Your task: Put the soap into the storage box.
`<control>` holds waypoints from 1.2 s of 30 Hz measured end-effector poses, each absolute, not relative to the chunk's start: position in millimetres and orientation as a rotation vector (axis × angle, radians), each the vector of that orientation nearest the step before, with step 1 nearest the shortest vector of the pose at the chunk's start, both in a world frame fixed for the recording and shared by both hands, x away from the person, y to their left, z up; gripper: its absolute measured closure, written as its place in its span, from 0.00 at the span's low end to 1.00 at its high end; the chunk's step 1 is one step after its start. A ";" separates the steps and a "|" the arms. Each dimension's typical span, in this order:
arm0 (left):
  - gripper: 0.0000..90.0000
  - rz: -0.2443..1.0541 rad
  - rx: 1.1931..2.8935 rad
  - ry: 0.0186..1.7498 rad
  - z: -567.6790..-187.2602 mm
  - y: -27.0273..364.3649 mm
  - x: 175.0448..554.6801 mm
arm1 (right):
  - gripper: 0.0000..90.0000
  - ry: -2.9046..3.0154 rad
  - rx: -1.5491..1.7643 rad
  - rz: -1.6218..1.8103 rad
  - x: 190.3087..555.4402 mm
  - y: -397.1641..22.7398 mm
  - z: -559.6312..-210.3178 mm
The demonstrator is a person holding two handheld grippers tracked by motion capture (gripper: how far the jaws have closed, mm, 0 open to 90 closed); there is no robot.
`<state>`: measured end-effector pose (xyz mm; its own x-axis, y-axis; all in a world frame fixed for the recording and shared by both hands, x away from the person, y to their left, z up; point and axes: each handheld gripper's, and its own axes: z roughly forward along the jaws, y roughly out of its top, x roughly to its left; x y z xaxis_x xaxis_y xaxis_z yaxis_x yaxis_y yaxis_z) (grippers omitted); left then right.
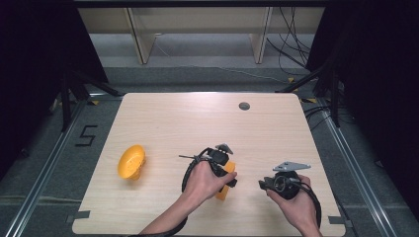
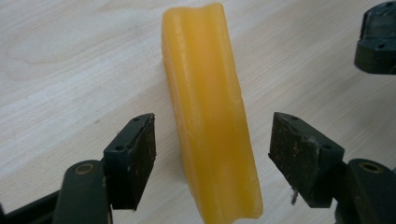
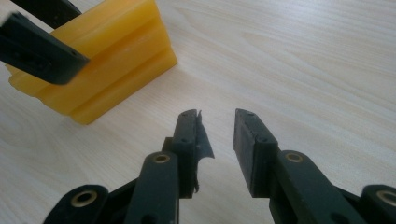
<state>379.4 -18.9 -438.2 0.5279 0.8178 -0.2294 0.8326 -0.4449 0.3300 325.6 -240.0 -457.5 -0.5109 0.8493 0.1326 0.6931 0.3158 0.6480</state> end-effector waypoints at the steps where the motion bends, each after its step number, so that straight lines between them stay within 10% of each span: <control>1: 0.35 -0.057 2.373 1.357 -440.4 -20.0 380.3 | 0.78 2.349 1.405 0.980 325.7 -239.8 -457.6; 18: 0.63 0.001 2.545 1.371 -459.2 -30.8 387.5 | 0.78 2.372 1.394 0.980 325.7 -239.2 -458.2; 36: 0.67 -0.006 2.522 1.338 -439.4 -2.1 386.6 | 0.77 2.369 1.395 0.974 326.8 -236.6 -458.4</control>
